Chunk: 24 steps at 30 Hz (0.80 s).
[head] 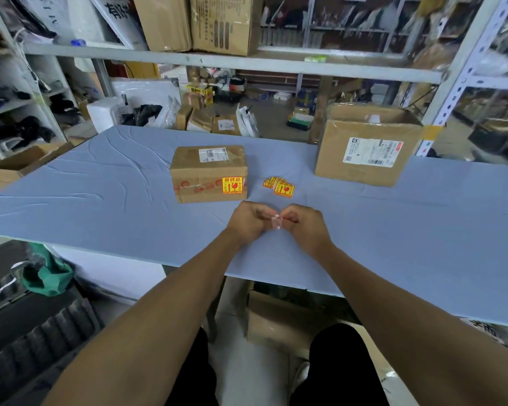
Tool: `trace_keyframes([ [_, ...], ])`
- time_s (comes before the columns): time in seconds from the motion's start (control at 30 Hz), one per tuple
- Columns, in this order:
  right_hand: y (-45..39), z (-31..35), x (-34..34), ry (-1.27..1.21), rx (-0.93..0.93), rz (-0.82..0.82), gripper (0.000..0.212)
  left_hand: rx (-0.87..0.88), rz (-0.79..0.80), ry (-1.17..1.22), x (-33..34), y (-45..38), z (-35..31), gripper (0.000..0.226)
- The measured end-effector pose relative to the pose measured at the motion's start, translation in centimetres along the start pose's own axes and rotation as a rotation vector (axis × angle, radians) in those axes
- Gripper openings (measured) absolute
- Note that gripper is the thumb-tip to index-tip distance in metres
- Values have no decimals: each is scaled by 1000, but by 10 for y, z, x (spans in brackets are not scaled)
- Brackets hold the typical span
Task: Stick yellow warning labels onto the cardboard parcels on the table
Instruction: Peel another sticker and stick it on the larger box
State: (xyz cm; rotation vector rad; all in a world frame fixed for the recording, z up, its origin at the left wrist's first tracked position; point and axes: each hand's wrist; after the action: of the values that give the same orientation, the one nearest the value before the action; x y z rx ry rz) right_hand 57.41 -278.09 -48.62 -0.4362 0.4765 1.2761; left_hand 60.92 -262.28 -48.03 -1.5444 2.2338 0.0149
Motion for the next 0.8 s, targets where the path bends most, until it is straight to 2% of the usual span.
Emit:
trace_keyframes([
  [0.07,-1,-1,-1,-35,29,-8,15,35,21,-36,2,0,3,14],
  [0.17,0,-3,-2,-116,43,44,11,44,-24,-66,9,-2,2,3],
  [0.33,0,-5,-8,-95,-30,65,10,-57,-60,11,11,-14,6,23],
  [0.43,0,-6,-6,-85,-21,59,8,-82,-78,0,14,-15,7,26],
  [0.5,-2,-7,-5,-73,-2,31,5,-62,-62,-41,15,-14,8,29],
  [0.6,-3,-6,-6,-48,32,-18,5,13,47,-25,10,-9,11,35],
  [0.67,-4,-5,-6,-22,49,-39,6,39,87,2,6,-7,10,27],
  [0.8,-3,-6,-5,-84,93,-45,7,66,50,-70,9,-6,8,21],
])
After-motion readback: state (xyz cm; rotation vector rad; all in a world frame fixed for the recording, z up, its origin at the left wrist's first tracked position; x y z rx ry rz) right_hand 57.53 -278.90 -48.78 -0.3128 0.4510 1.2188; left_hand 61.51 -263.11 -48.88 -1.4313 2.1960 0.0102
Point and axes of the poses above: each hand's wrist, its own y-axis away from the middle knuckle, its own x-axis out of the palm, z = x × y, and after that the axes turned 15 degrees about x, right-handed
